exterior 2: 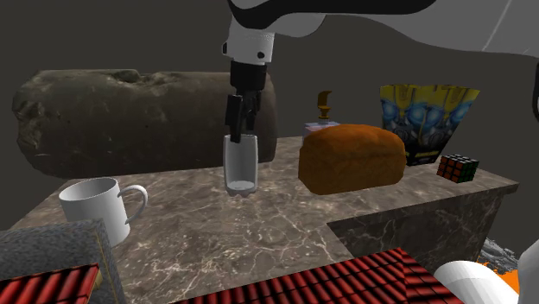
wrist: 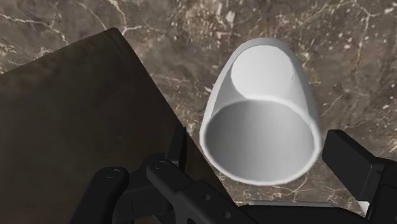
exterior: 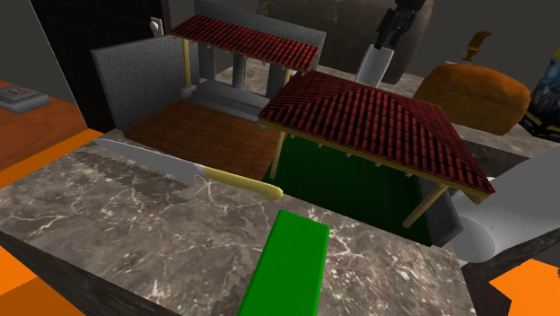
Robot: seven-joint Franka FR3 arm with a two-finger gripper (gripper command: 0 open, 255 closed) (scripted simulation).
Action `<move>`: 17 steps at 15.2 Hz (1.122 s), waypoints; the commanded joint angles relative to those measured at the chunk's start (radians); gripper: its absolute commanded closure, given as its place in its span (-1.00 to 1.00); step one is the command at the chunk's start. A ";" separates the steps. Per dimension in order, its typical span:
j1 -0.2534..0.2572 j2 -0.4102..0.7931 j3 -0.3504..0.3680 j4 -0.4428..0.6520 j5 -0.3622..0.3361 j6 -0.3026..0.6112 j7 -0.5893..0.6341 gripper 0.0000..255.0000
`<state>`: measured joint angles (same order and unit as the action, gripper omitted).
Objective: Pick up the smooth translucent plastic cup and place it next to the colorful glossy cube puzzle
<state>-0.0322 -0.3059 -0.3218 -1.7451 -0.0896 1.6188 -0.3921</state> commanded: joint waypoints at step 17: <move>-0.006 0.059 -0.005 0.006 -0.003 -0.029 0.006 1.00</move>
<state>-0.0294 -0.2612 -0.3191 -1.7363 -0.0119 1.5938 -0.3791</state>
